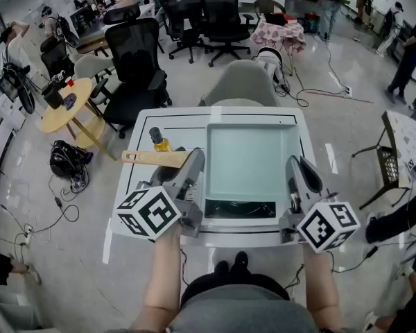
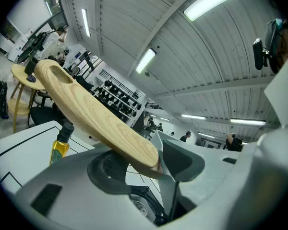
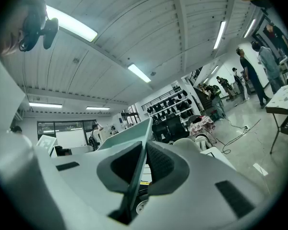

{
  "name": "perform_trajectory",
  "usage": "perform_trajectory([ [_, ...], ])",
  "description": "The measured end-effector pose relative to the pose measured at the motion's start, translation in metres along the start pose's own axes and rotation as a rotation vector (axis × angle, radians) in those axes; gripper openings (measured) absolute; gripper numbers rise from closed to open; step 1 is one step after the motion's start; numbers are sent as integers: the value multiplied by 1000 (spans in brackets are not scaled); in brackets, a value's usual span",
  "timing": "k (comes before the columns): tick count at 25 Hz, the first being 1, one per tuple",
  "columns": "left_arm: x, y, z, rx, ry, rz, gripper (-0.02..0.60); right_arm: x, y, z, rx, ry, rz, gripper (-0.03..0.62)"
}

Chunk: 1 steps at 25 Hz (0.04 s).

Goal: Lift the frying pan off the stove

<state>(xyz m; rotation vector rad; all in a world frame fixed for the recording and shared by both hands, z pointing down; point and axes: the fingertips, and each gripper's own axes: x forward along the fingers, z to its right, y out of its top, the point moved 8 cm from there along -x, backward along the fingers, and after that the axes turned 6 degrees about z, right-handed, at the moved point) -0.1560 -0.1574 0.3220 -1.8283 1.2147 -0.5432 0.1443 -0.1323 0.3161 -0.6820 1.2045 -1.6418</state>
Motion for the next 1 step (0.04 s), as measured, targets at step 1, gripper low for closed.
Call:
perform_trajectory([
  [1, 0, 0, 0, 1, -1, 0, 216, 0, 0, 0, 1, 1, 2, 26],
])
